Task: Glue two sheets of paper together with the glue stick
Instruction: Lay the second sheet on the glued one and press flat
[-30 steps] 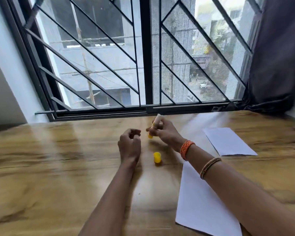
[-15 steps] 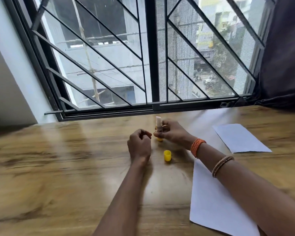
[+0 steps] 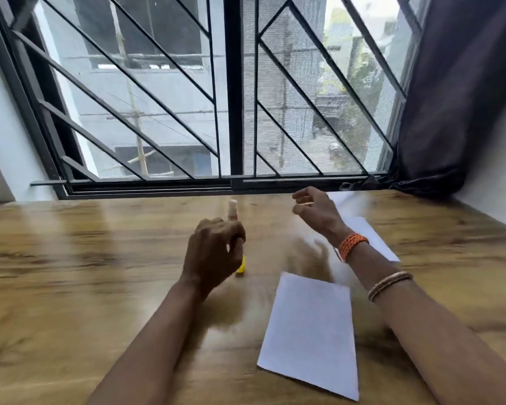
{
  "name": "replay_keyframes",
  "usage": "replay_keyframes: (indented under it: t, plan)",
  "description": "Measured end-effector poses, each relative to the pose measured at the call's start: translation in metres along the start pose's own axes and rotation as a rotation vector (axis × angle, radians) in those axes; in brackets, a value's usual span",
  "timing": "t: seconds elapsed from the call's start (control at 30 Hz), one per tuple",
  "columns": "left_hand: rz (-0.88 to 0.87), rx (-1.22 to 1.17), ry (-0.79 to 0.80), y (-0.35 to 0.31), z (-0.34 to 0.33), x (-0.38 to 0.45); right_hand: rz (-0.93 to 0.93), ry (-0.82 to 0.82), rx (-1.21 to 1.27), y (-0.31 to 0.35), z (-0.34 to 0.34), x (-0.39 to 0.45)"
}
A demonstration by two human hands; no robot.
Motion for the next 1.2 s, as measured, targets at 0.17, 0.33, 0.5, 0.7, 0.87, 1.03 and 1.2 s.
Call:
replay_keyframes:
  t: [0.17, 0.33, 0.5, 0.7, 0.87, 1.03, 1.2]
  plan:
    - [-0.185, -0.049, 0.172, -0.05, -0.008, 0.006, 0.001, -0.208, -0.349, -0.034, 0.066, -0.025]
    - [-0.14, -0.146, 0.389, -0.087, -0.065, 0.031, -0.129, -0.199, -0.536, -0.067, 0.11, -0.045]
    - [0.07, -0.173, 0.616, -0.106, -0.123, 0.081, -0.159, -0.103, -0.553, -0.078, 0.121, -0.049]
    - [0.205, -0.082, 0.914, -0.105, -0.163, 0.116, -0.141, -0.038, -0.642, -0.076, 0.116, -0.048]
    - [0.162, 0.036, 0.99, -0.106, -0.184, 0.12, -0.126, -0.026, -0.662, -0.074, 0.112, -0.046]
    - [0.126, 0.092, 0.921, -0.108, -0.195, 0.121, -0.129, -0.027, -0.66, -0.075, 0.112, -0.046]
    - [0.18, 0.0, 0.846, -0.109, -0.192, 0.121, -0.131, -0.036, -0.658, -0.075, 0.112, -0.046]
Point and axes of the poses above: each hand's wrist, its own x-axis towards the middle knuckle, its own z-axis out of the back of the hand, y = z × x, the point moved 1 cm from there along x, towards the middle knuckle, and after that the axes turned 6 degrees about x, right-handed, at the moved point
